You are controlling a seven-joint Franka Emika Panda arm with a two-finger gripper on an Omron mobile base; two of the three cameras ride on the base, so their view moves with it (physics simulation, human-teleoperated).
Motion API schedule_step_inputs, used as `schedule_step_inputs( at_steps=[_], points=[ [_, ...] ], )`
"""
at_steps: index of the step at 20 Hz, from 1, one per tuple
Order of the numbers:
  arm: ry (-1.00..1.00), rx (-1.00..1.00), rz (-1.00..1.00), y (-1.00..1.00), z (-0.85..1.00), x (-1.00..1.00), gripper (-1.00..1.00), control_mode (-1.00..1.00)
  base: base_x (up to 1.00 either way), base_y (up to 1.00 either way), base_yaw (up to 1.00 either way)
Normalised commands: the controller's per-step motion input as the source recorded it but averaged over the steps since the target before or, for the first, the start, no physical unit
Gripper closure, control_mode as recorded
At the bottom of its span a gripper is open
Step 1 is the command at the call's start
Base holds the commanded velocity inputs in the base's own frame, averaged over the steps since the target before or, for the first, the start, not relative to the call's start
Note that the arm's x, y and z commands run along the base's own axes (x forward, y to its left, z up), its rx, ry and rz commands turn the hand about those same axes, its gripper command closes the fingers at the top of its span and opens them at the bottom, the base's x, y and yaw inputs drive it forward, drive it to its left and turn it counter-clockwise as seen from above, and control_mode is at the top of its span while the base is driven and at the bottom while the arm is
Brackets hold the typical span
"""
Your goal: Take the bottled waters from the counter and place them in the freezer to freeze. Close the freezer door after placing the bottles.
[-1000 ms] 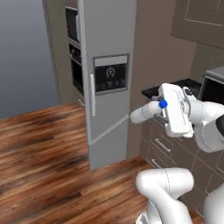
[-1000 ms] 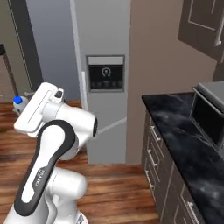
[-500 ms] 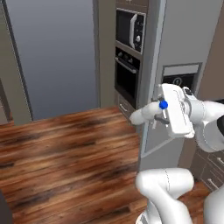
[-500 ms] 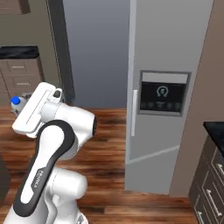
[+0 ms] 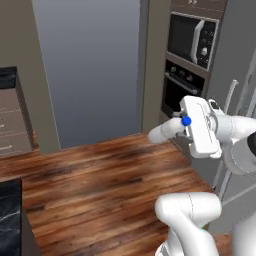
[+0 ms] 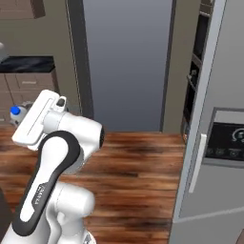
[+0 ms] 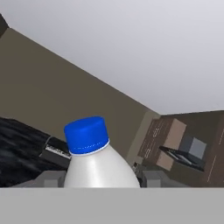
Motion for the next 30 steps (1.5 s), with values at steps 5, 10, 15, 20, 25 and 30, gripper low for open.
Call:
schedule_step_inputs(
  at_steps=[5, 10, 15, 20, 25, 30],
  points=[
    [0.00, 0.00, 0.00, 0.00, 0.00, 0.00, 1.00, 1.00, 1.00, 0.17, -0.06],
    [0.00, 0.00, 0.00, 0.00, 0.00, 0.00, 1.00, 1.00, 1.00, 0.29, -0.15],
    [0.00, 0.00, 0.00, 0.00, 0.00, 0.00, 1.00, 1.00, 1.00, 0.46, -0.51],
    [0.00, 0.00, 0.00, 0.00, 0.00, 0.00, 1.00, 1.00, 1.00, 0.51, -0.60],
    [0.00, 0.00, 0.00, 0.00, 0.00, 0.00, 1.00, 1.00, 0.95, 0.55, -0.64],
    [0.00, 0.00, 0.00, 0.00, 0.00, 0.00, 1.00, 1.00, 0.47, 0.35, -0.82]
  ],
)
